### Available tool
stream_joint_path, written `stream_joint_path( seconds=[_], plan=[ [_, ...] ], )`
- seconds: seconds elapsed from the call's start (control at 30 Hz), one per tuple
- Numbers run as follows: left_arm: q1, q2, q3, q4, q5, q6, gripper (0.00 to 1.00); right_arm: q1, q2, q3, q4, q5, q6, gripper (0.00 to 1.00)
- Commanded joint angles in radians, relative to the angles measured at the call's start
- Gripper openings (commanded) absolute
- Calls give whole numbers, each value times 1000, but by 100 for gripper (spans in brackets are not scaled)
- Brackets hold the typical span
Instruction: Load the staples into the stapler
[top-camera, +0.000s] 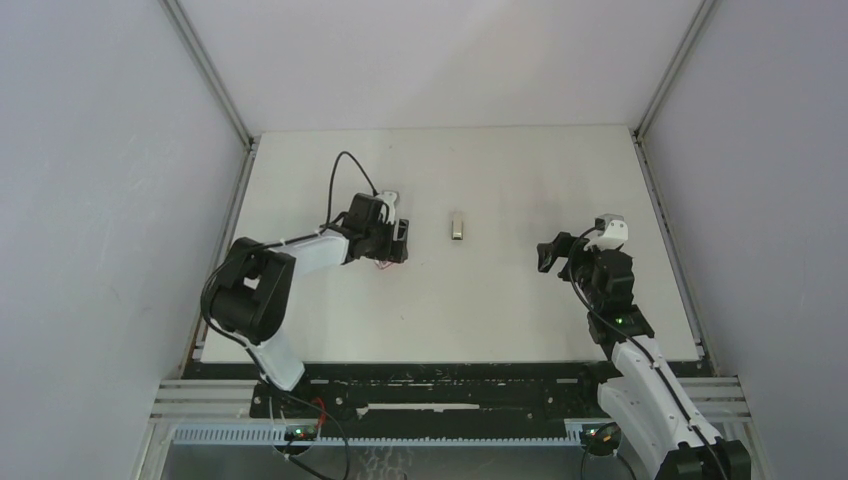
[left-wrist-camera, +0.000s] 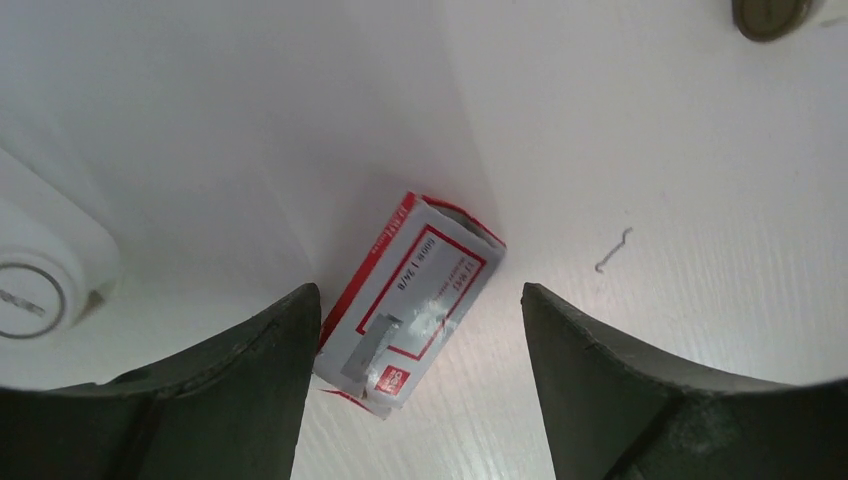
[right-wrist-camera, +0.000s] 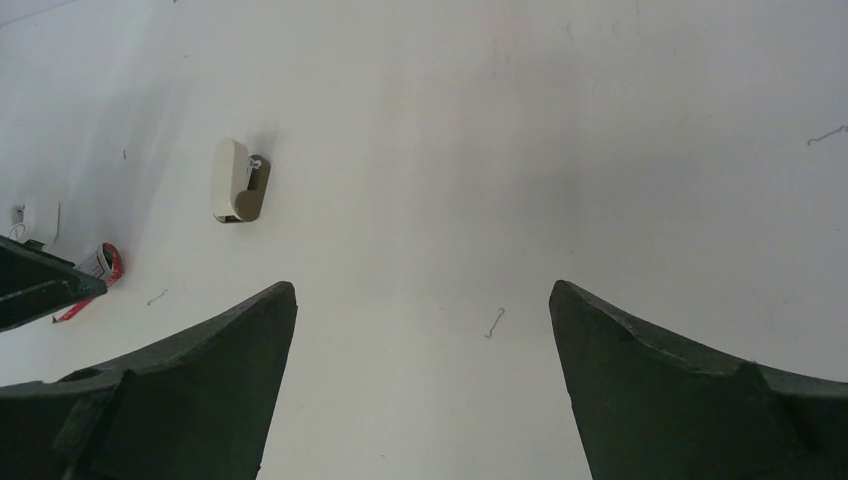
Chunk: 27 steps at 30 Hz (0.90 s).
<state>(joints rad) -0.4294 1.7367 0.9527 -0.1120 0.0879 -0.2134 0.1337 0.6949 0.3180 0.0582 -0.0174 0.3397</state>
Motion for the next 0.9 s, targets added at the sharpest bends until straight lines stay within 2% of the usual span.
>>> stream_joint_path(
  seconds=[0.0, 0.37, 0.63, 0.87],
  plan=[
    [-45, -74, -95, 27, 37, 5, 78, 9, -13, 44, 18, -6, -22, 96],
    [-238, -228, -240, 53, 25, -52, 78, 23, 5, 61, 12, -29, -20, 96],
    [-250, -368, -259, 22, -106, -119, 79, 41, 3, 72, -23, -5, 11, 96],
    [-261, -354, -246, 14, -140, -212, 80, 50, -2, 76, -50, 23, 15, 96]
  ],
)
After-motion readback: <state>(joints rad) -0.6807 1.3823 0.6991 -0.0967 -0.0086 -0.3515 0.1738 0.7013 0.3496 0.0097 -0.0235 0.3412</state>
